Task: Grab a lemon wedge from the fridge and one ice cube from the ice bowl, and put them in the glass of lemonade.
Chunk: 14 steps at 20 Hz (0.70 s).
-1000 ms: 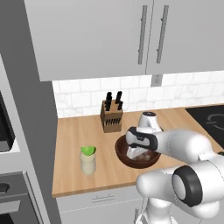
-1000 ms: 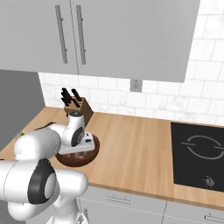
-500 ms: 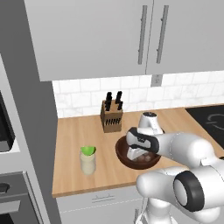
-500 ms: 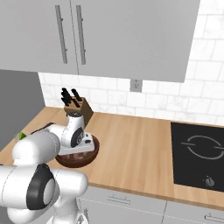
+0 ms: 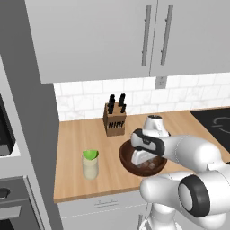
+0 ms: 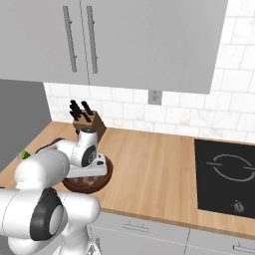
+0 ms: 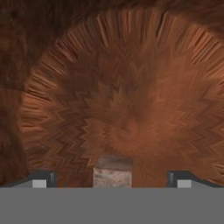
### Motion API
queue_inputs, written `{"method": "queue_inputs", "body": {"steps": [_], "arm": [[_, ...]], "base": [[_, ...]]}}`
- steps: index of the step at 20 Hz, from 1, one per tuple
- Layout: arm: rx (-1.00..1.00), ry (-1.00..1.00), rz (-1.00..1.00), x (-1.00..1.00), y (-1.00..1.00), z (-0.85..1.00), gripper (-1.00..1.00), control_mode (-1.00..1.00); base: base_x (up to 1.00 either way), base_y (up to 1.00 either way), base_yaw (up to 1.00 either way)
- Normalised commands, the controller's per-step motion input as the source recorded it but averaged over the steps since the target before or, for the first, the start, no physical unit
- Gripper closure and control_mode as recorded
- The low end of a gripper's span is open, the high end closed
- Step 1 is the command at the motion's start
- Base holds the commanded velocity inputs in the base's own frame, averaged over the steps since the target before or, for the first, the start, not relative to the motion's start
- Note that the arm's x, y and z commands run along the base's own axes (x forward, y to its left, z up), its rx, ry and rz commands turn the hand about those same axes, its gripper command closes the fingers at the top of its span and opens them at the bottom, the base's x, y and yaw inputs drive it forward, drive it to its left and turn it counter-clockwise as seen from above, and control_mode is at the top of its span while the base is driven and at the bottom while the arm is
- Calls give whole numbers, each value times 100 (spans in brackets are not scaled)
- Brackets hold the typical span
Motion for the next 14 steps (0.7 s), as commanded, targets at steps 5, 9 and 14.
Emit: {"method": "queue_inputs", "body": {"steps": [5, 9, 14], "arm": [[0, 0, 0, 0, -9, -12, -100, -100], [0, -1, 0, 0, -3, 0, -100, -100], [0, 0, 0, 0, 0, -1, -100, -100]], "base": [[0, 0, 0], [0, 0, 0], [0, 0, 0]]}}
